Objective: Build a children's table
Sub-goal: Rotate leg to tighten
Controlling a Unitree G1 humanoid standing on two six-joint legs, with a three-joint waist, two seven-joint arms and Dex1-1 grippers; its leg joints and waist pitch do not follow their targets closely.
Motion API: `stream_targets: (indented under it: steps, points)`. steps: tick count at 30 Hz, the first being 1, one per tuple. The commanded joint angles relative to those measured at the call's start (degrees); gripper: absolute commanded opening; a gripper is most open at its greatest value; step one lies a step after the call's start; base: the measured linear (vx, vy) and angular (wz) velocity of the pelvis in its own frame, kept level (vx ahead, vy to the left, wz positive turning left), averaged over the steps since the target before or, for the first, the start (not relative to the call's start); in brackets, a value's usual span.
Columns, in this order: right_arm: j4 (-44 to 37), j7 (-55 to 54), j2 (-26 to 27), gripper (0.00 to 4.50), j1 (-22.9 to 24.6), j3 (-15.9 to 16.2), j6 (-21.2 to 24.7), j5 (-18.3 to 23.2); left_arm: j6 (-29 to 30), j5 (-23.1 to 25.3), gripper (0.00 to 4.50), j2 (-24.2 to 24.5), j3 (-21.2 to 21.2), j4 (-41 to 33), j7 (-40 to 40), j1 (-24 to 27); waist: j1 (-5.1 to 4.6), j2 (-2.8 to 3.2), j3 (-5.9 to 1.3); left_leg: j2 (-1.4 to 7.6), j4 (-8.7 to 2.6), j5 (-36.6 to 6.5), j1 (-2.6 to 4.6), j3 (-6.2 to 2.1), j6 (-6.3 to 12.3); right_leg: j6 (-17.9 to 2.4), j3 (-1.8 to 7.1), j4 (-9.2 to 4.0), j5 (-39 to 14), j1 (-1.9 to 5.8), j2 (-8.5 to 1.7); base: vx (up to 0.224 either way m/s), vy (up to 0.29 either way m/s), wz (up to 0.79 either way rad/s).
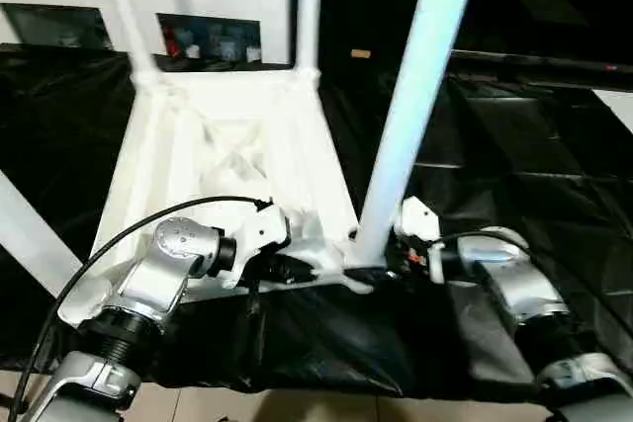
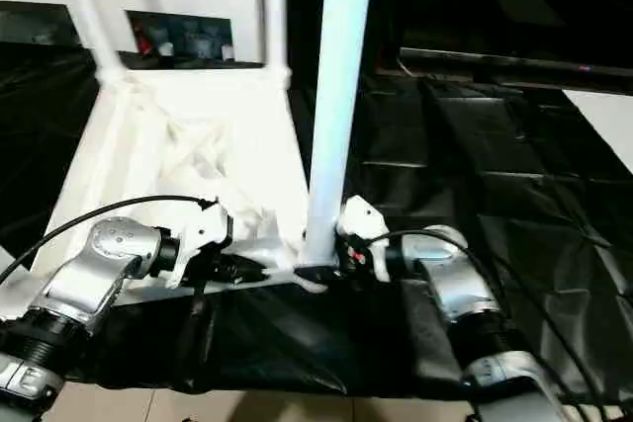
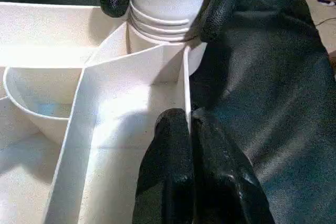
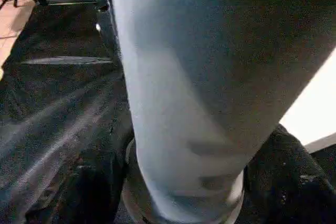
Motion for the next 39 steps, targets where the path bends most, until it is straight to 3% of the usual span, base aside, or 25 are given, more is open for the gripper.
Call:
stream_targets:
  steps: [1, 8, 10, 12, 13, 15, 20, 21, 24, 25, 26, 27, 29, 36, 39]
  points:
    - [-2.19, 5.02, 1.32, 2.73, 1.28, 5.99, 1.11, -0.6, -1.05, -0.8, 0.0, -1.26, -1.52, 0.63, 0.56, -1.18, 0.0, -0.2, -2.46, 1.17, -3.36, -11.28, 0.23, 0.35, 3.83, -13.52, 1.69, -3.8, -6.01, 2.58, -1.97, 0.0, 0.0, 0.0]
    - [-1.87, 1.24, 3.14, 2.67, 1.93, 4.92, 0.69, -0.91, -1.03, -0.02, 0.0, -2.15, -0.75, 0.21, 4.37, -0.42, 0.18, -0.23, -2.37, 1.15, -3.47, -12.01, 0.26, 0.33, 3.15, -13.05, 1.72, -3.95, -7.32, 2.51, -2.0, 0.0, 0.0, 0.0]
    - [1.91, -8.9, 5.98, 2.67, 0.86, 2.68, 0.18, -3.21, -0.12, 1.16, 0.0, -3.98, -0.33, -0.06, 9.23, -0.04, 0.07, -0.25, -2.16, 1.16, -3.64, -13.06, 0.3, 0.32, 2.55, -12.51, 1.78, -4.24, -9.52, 2.31, -2.04, 0.0, 0.0, 0.0]
    - [5.02, -16.38, 7.89, 2.65, -0.31, 1.17, 0.24, -4.81, 0.75, 2.22, 0.0, -5.24, -0.18, 0.15, 12.73, -0.08, -0.36, -0.25, -1.71, 1.05, -4.15, -16.65, 0.35, 0.09, 0.69, -10.64, 1.71, -4.9, -17.27, 2.09, -2.16, 0.0, 0.0, 0.0]
    - [6.95, -20.59, 9.11, 2.65, -1.12, 0.18, 0.89, -5.22, 1.67, 2.9, 0.0, -6.25, -0.19, 0.38, 15.13, -0.2, -0.62, -0.28, -1.84, 0.95, -4.16, -18.25, 0.48, -0.14, -0.33, -9.07, 1.67, -5.25, -21.85, 2.06, -2.34, 0.0, 0.0, 0.0]
    - [9.83, -27.17, 11.13, 2.65, -2.39, -1.19, 2.16, -5.83, 3.06, 4.03, 0.0, -8.36, -0.12, 0.69, 19.7, -0.27, -1.62, -0.3, -1.66, 0.89, -4.35, -20.63, 0.47, -0.57, -1.29, -7.3, 1.51, -5.73, -26.75, 1.71, -2.29, -0.05, -0.001, -0.03]
    - [14.04, -39.64, 16.25, 2.64, -4.82, -2.49, 2.86, -7.25, 5.86, 5.61, 0.0, -13.83, -0.14, 2.27, 27.61, -1.26, -2.59, -0.4, -1.6, 0.73, -4.29, -22.79, 0.42, -0.63, -0.71, -6.08, 1.55, -6.36, -28.8, 1.08, -2.18, -0.01, 0.002, -0.01]
    - [14.85, -42.3, 17.59, 2.64, -5.35, -2.83, 3.3, -7.62, 6.24, 5.97, 0.0, -15.08, -0.22, 2.67, 29.04, -1.61, -2.59, -0.78, -1.7, 0.67, -4.28, -22.79, 0.38, -0.77, -0.67, -5.49, 1.33, -6.51, -29.86, 1.24, -2.24, 0.0, 0.0, 0.0]
    - [16.82, -45.44, 21.19, 2.64, -6.66, -3.58, 3.08, -7.35, 6.62, 6.89, 0.0, -18.13, -1.06, 3.68, 31.62, -2.79, -2.7, -0.62, -1.79, 0.65, -4.27, -22.78, 0.38, -0.75, -0.45, -5.12, 1.37, -6.48, -29.33, 1.07, -2.22, 0.0, 0.0, 0.0]
    - [17.25, -44.74, 21.98, 2.98, -6.98, -4.04, 3.02, -6.4, 6.52, 7.09, 0.0, -18.64, -1.3, 3.84, 31.89, -3.05, -2.57, -0.54, -1.8, 0.68, -4.24, -22.82, 0.5, -0.71, -0.32, -5.18, 1.39, -6.54, -28.93, 0.99, -2.23, 0.0, 0.0, 0.0]
    - [17.52, -44.61, 22.46, 2.98, -7.3, -4.24, 2.89, -5.78, 6.25, 7.17, 0.0, -18.92, -1.5, 3.93, 31.96, -3.24, -2.53, -0.51, -1.91, 0.71, -4.24, -22.26, 0.39, -0.61, 0.12, -5.58, 1.48, -6.43, -26.8, 1.1, -2.16, 0.0, 0.0, 0.0]
    - [17.45, -44.14, 22.54, 3.33, -7.46, -4.34, 2.9, -5.29, 5.7, 7.07, 0.0, -18.88, -1.66, 3.87, 31.51, -3.3, -2.45, -0.53, -1.98, 0.76, -4.34, -20.95, 0.14, -0.57, 0.48, -6.2, 1.49, -6.18, -24.08, 1.33, -2.09, 0.0, 0.0, 0.0]
    - [17.43, -43.56, 22.25, 3.39, -7.7, -3.99, 2.61, -5.19, 5.69, 6.88, 0.0, -18.53, -1.77, 3.44, 30.92, -3.21, -2.44, -0.34, -2.01, 0.81, -4.32, -20.2, 0.06, -0.44, 0.67, -7.13, 1.55, -5.92, -21.22, 1.39, -1.99, 0.0, 0.0, 0.0]
    - [16.04, -37.02, 17.99, 3.44, -6.43, -2.69, -1.1, -7.13, 3.95, 4.75, 0.0, -15.29, -0.95, 1.13, 24.71, -1.74, -2.25, -0.29, -2.11, 0.86, -4.22, -19.57, -0.01, -0.25, 1.21, -7.92, 1.55, -5.93, -20.42, 1.61, -2.13, 0.0, 0.0, 0.0]
    - [12.83, -29.0, 14.06, 3.44, -4.19, -0.75, -4.74, -6.7, 2.03, 3.62, 0.0, -12.37, -1.17, 0.21, 19.81, -1.4, -1.93, -0.4, -2.22, 0.93, -4.12, -17.0, -0.24, -0.1, 2.43, -9.08, 1.57, -5.55, -16.07, 1.95, -2.04, 0.0, 0.0, 0.0]
